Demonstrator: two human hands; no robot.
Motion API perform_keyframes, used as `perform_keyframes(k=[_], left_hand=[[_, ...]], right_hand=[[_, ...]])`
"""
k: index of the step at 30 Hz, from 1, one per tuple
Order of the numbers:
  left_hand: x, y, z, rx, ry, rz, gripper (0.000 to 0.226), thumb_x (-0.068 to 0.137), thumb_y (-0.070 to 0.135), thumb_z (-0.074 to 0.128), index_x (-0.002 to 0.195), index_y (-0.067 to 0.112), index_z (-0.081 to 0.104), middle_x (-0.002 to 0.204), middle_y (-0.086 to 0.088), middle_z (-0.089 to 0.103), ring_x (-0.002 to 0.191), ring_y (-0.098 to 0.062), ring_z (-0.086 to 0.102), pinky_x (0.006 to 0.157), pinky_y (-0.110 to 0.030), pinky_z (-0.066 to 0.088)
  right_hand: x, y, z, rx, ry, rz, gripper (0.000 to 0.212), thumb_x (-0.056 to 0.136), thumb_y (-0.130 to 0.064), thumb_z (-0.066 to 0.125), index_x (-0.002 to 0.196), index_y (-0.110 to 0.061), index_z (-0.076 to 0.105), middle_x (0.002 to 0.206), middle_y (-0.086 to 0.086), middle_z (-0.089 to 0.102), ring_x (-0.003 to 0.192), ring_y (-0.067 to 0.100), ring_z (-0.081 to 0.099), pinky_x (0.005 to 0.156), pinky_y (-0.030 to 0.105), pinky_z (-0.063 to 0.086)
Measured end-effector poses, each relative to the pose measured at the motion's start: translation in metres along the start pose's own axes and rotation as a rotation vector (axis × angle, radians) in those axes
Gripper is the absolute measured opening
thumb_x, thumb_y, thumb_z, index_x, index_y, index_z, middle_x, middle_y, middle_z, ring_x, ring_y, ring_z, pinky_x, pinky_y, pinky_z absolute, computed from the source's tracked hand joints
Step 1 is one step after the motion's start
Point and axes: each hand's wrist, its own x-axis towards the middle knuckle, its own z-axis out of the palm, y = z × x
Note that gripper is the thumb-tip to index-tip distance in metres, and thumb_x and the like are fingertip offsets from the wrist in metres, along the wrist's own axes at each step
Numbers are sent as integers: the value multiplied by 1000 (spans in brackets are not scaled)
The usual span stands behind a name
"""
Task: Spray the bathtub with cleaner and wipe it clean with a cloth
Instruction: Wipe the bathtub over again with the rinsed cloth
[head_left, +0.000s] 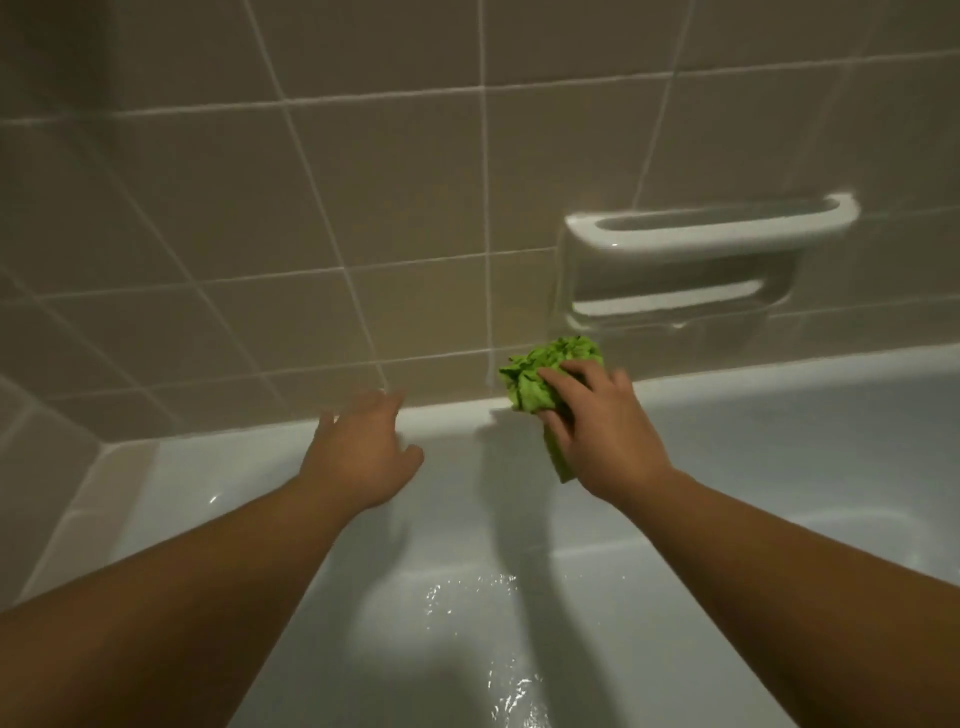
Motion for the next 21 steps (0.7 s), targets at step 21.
perform_keyframes(k=[21], left_hand=[[-10,-285,123,333,58,-101,83,103,59,26,158,24,-26,168,-6,-28,157,-34,-16,125,-63,6]], right_hand=[[-17,-204,286,474,-85,495,43,100,-34,64,140,-22,52,136,3,39,120,29,52,105,40,45]])
